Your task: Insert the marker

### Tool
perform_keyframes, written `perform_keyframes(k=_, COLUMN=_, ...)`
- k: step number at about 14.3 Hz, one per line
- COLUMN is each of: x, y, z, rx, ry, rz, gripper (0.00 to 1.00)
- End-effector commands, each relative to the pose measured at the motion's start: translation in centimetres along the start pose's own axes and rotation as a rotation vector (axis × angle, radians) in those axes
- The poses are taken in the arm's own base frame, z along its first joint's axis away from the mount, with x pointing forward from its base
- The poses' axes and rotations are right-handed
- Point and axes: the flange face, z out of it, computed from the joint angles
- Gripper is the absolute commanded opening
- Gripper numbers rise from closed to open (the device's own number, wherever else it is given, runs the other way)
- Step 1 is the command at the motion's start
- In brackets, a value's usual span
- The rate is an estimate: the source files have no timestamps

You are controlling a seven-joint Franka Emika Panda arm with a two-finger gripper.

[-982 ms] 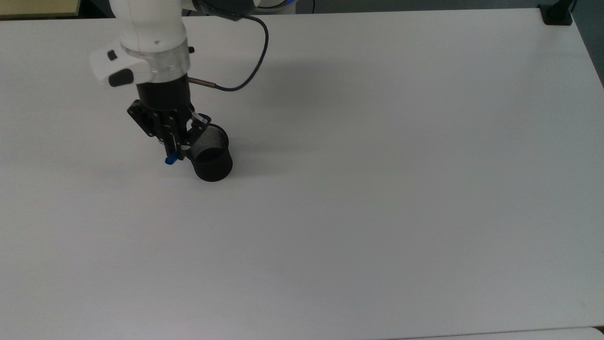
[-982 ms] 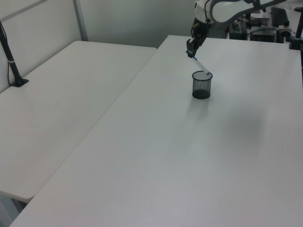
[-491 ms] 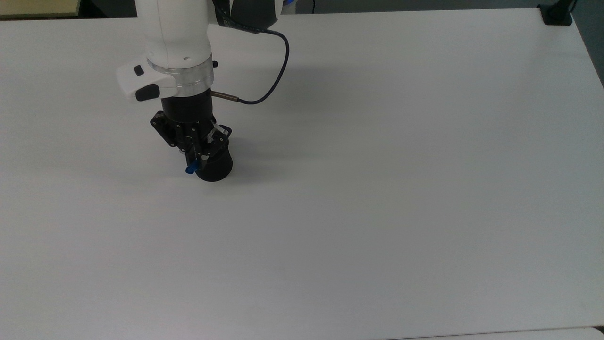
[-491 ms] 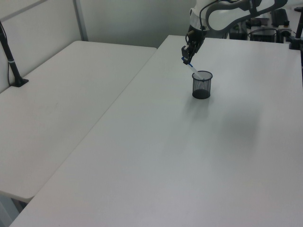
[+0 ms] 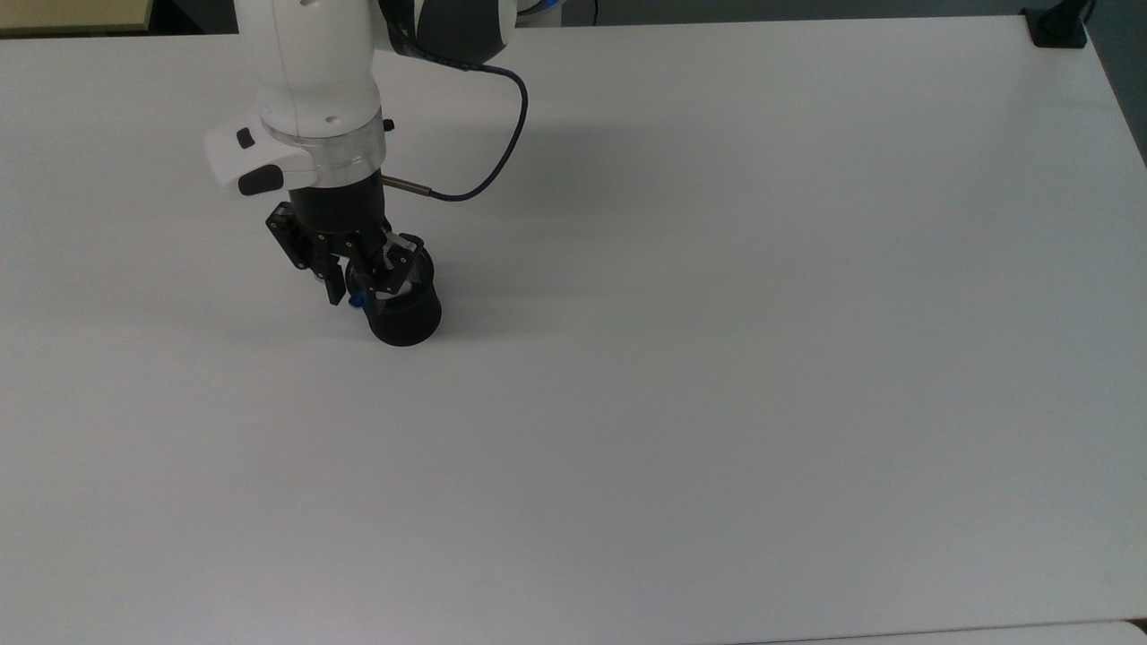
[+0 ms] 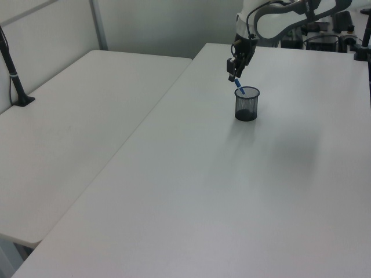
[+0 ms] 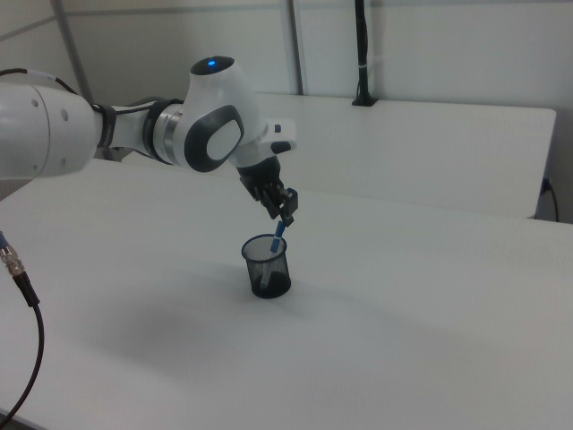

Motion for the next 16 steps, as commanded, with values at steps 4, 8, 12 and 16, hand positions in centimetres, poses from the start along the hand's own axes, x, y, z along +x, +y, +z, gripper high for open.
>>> perform_keyframes(k=4, x=-1.7, y=-0.1, z=-2.2, rx=0.001, ry=-0.122, rz=-0.013, gripper=0.76)
perform_keyframes(k=8, x=-3.1, y=-0.8, z=-6.2, rx=0.016, ry=-0.191, rz=-0.023, gripper=1.00)
perform_keyframes(k=12, x=-4.3, y=0.0, z=-11.1, rx=0.030, ry=-0.213, rz=-0.029, gripper=1.00)
perform_keyframes(k=16, x=-5.3, y=2.1, z=-14.2, rx=0.035, ry=-0.239, rz=-0.080, gripper=1.00)
